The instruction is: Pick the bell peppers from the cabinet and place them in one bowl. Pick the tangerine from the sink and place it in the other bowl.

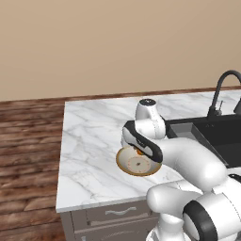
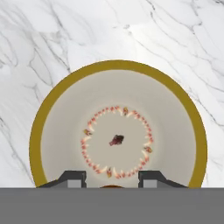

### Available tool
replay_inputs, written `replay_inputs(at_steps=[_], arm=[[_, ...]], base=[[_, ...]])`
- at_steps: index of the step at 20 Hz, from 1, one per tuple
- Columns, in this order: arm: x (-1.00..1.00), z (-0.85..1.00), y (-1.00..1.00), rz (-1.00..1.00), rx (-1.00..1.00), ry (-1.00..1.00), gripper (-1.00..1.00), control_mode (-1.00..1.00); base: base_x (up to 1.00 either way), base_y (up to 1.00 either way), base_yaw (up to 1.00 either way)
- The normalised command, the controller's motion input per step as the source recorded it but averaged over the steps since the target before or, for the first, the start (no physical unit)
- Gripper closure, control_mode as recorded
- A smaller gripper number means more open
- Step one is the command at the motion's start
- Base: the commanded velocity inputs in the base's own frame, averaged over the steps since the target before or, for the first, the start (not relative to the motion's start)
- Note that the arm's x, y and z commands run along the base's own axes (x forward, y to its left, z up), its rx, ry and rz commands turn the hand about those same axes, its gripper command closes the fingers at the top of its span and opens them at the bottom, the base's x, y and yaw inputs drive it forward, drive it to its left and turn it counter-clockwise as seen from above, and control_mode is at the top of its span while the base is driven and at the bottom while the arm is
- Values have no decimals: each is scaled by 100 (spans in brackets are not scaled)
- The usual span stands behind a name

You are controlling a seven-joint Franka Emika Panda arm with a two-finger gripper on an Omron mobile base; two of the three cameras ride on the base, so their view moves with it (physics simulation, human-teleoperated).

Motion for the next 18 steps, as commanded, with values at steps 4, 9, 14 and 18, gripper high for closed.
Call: replay_inputs(at_steps=[4, 9, 14, 18], arm=[[0, -36, 0, -2, 0, 3, 100, -100], [-9, -32, -2, -1, 0, 0, 100, -100], [-6, -29, 0, -1, 0, 0, 100, -100], [0, -26, -1, 0, 0, 0, 100, -100]], base=[[0, 0, 0], [0, 0, 0], [0, 0, 0], [0, 0, 0]])
